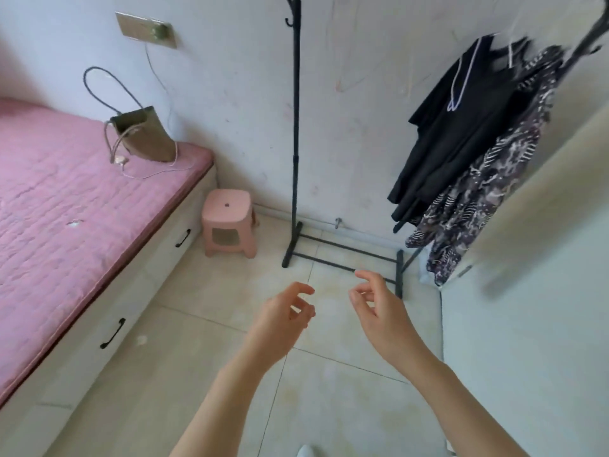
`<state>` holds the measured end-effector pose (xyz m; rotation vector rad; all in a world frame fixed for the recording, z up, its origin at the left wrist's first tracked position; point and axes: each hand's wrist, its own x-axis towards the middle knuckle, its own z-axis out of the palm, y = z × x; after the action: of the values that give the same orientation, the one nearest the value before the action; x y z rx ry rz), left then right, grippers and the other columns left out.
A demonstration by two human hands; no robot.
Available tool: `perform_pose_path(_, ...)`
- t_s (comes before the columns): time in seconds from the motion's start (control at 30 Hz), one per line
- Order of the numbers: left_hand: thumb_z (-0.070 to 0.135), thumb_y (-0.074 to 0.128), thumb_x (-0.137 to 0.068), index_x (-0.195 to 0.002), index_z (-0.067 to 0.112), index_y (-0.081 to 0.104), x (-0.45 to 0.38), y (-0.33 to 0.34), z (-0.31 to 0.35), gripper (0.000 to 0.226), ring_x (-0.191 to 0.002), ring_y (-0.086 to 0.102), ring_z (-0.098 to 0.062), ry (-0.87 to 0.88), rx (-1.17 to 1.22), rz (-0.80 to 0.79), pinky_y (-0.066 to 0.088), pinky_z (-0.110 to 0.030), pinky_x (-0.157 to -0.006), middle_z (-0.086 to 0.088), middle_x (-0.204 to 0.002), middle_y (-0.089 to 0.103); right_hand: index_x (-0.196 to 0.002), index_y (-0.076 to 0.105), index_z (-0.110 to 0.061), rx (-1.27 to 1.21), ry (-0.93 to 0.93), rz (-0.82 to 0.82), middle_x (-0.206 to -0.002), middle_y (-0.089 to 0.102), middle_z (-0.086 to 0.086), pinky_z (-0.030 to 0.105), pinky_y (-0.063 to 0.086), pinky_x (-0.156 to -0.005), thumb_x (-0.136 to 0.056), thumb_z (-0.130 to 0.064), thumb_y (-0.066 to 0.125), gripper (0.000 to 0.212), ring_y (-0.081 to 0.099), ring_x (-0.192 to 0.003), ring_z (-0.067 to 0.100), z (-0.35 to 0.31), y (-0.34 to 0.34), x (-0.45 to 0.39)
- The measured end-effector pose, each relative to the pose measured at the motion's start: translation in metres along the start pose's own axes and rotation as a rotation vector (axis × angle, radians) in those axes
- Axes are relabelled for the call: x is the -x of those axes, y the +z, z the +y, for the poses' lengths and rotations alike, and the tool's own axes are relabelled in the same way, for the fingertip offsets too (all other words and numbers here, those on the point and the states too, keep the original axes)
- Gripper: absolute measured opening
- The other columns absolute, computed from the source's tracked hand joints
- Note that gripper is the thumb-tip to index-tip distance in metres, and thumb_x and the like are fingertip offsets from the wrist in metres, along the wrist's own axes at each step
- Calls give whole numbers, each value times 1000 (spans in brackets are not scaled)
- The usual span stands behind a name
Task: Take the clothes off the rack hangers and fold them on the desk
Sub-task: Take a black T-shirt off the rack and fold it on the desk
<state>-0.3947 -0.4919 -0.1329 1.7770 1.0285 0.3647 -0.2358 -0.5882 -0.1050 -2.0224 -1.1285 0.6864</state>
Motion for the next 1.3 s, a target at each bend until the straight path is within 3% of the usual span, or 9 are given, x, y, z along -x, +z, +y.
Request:
perform_pose_path(0.1,24,56,-93,-108,40,53,-42,31,37,22,-73,66,-2,45,-58,-39,56,-25,-66,11,-89,69,-133,45,-21,7,-3,87,-103,56,-16,5,39,-78,-99,-30,47,35,54,-96,-5,13,-50,-33)
perform_pose_path(0.17,27,56,-92,-107,41,53,-71,51,65,21,-76,66,-3,86,-87,-54,57,-30,-68,13,-91,68,-132,46,-19,6,6,147,-105,57,-11,15,41,-82,-99,-29,47,35,56,-96,6,19,-84,-56)
perform_pose_path(0.37,24,55,-93,-111,34,56,-141,91,140,21,-80,63,-3,164,-55,-44,55,-30,-67,20,-90,63,-130,47,-19,-46,49,303,-110,61,-3,27,46,-73,-99,-31,47,33,61,-86,12,26,-175,-122)
perform_pose_path(0.47,21,55,-94,-112,32,54,-178,104,170,21,-86,61,0,213,-18,-62,51,-21,-60,15,-99,63,-130,48,-17,-72,67,360,-103,62,-5,37,55,-81,-99,-30,46,34,64,-92,18,26,-215,-157)
perform_pose_path(0.6,18,56,-94,-119,27,53,-233,113,211,27,-88,57,5,288,-10,-93,44,-8,-61,12,-109,62,-127,51,-18,-71,63,423,-100,64,-5,44,51,-93,-98,-31,45,32,62,-97,14,22,-264,-204)
perform_pose_path(0.83,14,56,-93,-123,18,55,-324,116,275,30,-96,60,-10,383,-35,-129,41,-1,-60,5,-118,61,-117,52,-25,-83,73,473,-101,65,-5,45,50,-94,-98,-33,44,22,62,-99,15,4,-331,-282)
perform_pose_path(1.1,17,53,-95,-130,18,53,-403,133,339,35,-114,56,-14,433,-28,-164,50,-28,-91,2,-128,57,-117,55,-18,-152,82,533,-102,65,-2,46,51,-95,-98,-25,47,22,63,-98,18,-7,-378,-359)
perform_pose_path(1.23,18,52,-97,-135,19,49,-436,152,363,38,-125,51,-15,437,-18,-193,46,-26,-97,-1,-134,55,-105,57,4,-171,82,552,-105,63,28,59,46,-92,-96,-16,45,24,58,-102,45,-11,-404,-396)
perform_pose_path(1.3,19,52,-97,-136,20,48,-451,158,373,39,-128,49,-14,431,-16,-192,44,-26,-99,0,-135,55,-105,55,10,-193,79,561,-108,60,32,60,45,-93,-96,-14,45,28,57,-104,47,-10,-418,-415)
